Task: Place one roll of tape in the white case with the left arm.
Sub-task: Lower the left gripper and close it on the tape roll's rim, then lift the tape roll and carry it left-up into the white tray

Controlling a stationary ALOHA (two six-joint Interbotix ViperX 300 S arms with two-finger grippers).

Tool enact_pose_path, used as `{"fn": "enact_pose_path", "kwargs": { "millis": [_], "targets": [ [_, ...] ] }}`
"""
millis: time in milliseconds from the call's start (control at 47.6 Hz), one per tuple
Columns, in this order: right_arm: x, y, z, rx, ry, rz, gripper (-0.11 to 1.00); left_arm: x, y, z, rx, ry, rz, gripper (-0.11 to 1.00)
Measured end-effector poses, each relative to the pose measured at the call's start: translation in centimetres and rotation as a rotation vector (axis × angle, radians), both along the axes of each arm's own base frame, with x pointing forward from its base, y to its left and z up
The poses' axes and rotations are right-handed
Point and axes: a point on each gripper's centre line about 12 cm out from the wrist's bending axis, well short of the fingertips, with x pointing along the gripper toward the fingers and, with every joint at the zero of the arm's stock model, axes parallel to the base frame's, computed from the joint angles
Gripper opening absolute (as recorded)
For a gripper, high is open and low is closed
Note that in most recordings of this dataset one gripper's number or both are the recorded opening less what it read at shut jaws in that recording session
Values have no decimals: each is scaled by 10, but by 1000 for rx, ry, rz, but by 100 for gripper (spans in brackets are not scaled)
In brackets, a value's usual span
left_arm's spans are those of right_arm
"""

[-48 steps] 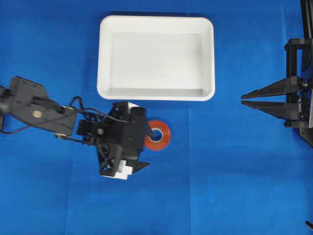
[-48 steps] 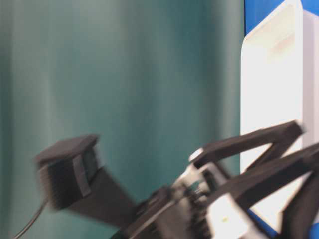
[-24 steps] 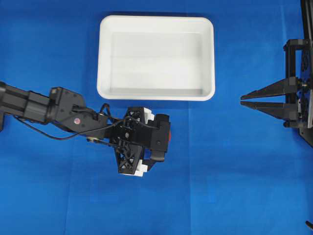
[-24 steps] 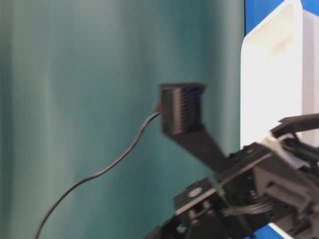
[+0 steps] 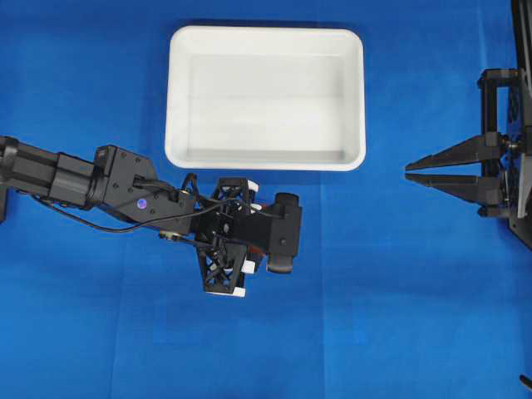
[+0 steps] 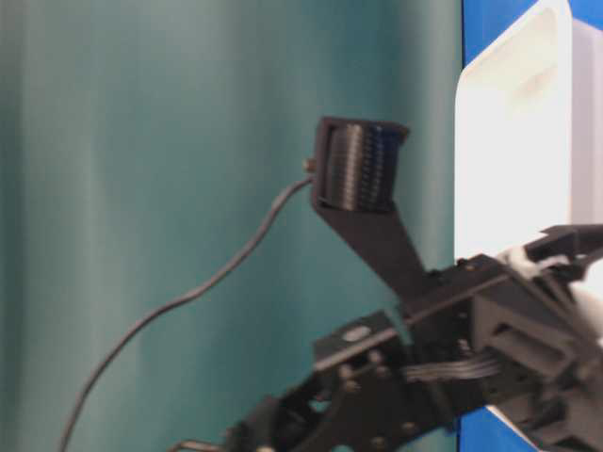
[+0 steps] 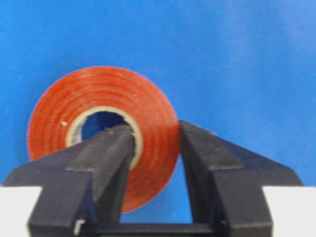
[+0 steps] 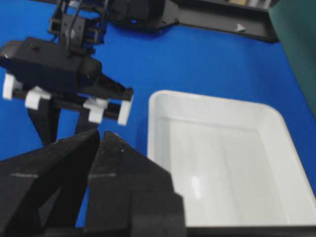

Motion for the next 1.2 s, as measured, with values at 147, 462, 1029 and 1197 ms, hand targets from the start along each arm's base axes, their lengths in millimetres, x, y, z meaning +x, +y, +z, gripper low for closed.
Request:
{"fn": "enact_pose_path", "kwargs": {
  "millis": [147, 462, 1029, 1197],
  "targets": [
    [0, 0, 0, 0, 0, 0, -11, 0, 0, 33, 0, -37, -2, 26],
    [1, 0, -2, -1, 9, 0, -11, -10, 37, 105, 57, -159, 6, 25],
    [3, 0, -7, 1, 28, 0, -11, 1, 151, 41, 140, -85, 151, 25],
    [3, 0, -9, 0, 38, 0, -11, 2, 168, 15, 144, -55, 174, 25]
  ]
}}
